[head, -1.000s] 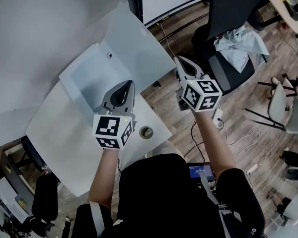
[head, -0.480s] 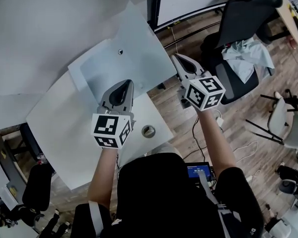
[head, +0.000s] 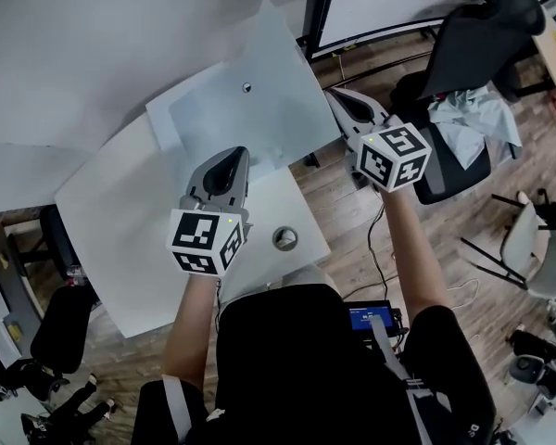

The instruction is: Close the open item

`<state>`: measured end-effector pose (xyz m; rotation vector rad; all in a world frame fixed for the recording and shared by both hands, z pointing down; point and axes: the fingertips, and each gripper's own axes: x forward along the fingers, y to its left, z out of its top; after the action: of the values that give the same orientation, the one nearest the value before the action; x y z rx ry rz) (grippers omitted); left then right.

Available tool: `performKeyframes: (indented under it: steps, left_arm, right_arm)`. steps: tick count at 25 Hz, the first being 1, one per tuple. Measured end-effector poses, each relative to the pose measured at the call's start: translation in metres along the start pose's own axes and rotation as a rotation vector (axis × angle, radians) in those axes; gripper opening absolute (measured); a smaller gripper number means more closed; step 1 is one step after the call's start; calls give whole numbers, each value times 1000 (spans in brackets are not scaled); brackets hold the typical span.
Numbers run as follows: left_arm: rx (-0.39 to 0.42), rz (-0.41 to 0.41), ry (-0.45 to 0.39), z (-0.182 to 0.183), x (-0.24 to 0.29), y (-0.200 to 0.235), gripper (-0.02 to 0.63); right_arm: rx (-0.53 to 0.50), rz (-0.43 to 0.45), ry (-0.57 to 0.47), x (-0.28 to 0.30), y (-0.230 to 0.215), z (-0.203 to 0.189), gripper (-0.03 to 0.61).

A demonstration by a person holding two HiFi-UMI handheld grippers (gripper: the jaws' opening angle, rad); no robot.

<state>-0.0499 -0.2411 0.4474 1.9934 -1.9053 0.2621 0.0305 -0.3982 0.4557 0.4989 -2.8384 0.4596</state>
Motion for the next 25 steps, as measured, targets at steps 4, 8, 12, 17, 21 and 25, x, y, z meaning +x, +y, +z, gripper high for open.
performKeyframes:
  steps: [4,8,12,17,21,25]
  left_arm:
    - [-12,34,-3,-3,-20,11,12]
    - [-25,57,-4,-6,-33,22,12]
    - [-26,59,-3,-8,-39,25,12]
    - [-28,57,-10,-6,-44,29,12]
    - [-33,62,-14,-5,-47,34,12]
    - [-43,75,-15,-8,-52,42,12]
  right_arm:
    - [-42,-8,14,10,-1,7,37]
    - [-50,25,28,22,4,9,37]
    - [-63,49,47,29,11,8,37]
    - [-83,91,70,36,28,9,37]
    - [-90,139,78,41,43,11,37]
    - [-125,157,97,47,56,9,37]
